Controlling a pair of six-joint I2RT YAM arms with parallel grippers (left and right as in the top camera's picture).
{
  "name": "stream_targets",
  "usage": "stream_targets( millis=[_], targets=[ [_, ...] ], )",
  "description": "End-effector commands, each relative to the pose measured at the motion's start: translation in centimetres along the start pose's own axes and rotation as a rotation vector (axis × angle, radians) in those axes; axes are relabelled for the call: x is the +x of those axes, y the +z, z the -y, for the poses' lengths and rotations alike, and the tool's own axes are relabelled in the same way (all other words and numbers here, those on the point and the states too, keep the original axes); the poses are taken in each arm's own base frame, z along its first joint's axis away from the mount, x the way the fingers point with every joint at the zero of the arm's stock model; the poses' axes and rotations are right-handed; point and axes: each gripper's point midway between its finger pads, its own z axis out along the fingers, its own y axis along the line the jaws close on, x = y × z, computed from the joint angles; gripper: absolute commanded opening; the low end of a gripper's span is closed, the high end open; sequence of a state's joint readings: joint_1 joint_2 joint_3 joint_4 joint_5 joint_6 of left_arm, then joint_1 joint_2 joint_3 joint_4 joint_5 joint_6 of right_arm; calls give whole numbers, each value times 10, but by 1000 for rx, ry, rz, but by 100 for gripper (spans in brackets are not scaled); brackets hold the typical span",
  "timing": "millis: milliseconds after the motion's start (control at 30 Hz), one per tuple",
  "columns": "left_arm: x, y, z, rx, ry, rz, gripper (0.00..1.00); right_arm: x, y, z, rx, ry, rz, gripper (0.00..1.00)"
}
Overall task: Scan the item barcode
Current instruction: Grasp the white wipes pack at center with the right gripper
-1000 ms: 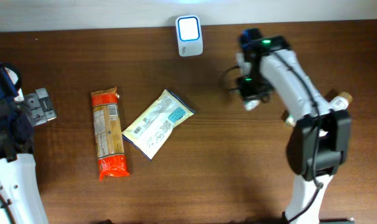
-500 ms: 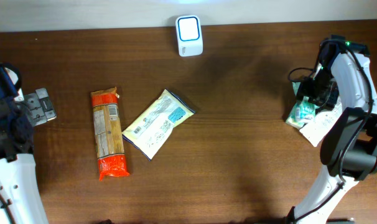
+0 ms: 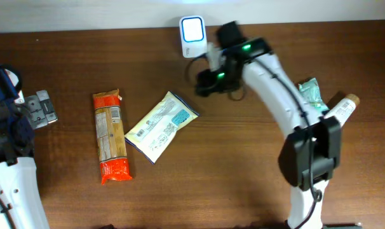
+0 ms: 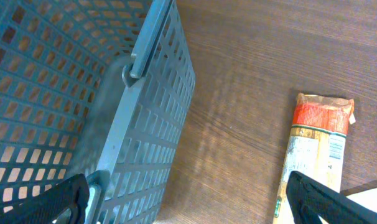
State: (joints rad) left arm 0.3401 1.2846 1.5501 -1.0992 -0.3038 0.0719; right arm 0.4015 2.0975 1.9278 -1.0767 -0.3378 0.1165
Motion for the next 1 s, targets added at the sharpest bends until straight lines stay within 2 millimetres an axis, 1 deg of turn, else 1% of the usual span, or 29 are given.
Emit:
stream_targets(
  millis=[0,67,133,167,200,233,267,400,467,500,567,633,667,700,767,800,833,867,900,967],
  targets=[
    [-2,-3,-3,-10,7,9,99,0,12,-65,-67,-80,26,99],
    [-2,-3,-3,-10,7,9,99,-3,26,-96,-89,-150,61,99],
    [-2,-3,-3,-10,7,9,99,-8,41,-95,-13,-151,89,99],
    [-2,-3,-3,-10,7,9,99,-11,50,-87,29,-151,95,99],
    [-2,-3,-3,-10,7,9,99,-12,54,-81,29,-170,91,99],
    [-2,-3,-3,-10,7,9,99,-13,57,-75,-17,-189,74,99],
    [-2,-3,-3,-10,7,9,99,-14,59,-70,-52,-168,63,100],
    [-2,-3,-3,-10,7,9,99,-18,68,-29,-223,-38,11,90],
    [-2,-3,-3,-10,7,9,99,-16,77,-14,-305,20,-15,90],
    [-2,-3,-3,-10,7,9,99,-13,85,-9,-335,43,-35,89],
    [-2,-3,-3,-10,7,9,99,-4,105,-6,-364,78,-79,90],
    [-2,-3,-3,-10,7,9,99,3,123,-9,-373,103,-111,90],
    [-2,-3,-3,-10,7,9,99,6,133,-16,-375,111,-126,90],
    [-2,-3,-3,-10,7,9,99,9,138,-22,-378,106,-137,89],
    [-2,-3,-3,-10,7,9,99,20,147,-43,-377,66,-167,89],
    [-2,-3,-3,-10,7,9,99,31,156,-54,-337,39,-194,89],
    [-2,-3,-3,-10,7,9,99,42,168,-55,-249,59,-225,89],
    [-2,-3,-3,-10,7,9,99,51,177,-58,-203,67,-244,90],
    [-2,-3,-3,-10,7,9,99,56,182,-64,-182,93,-257,89],
    [-2,-3,-3,-10,7,9,99,63,193,-66,-135,143,-270,79]
  ],
)
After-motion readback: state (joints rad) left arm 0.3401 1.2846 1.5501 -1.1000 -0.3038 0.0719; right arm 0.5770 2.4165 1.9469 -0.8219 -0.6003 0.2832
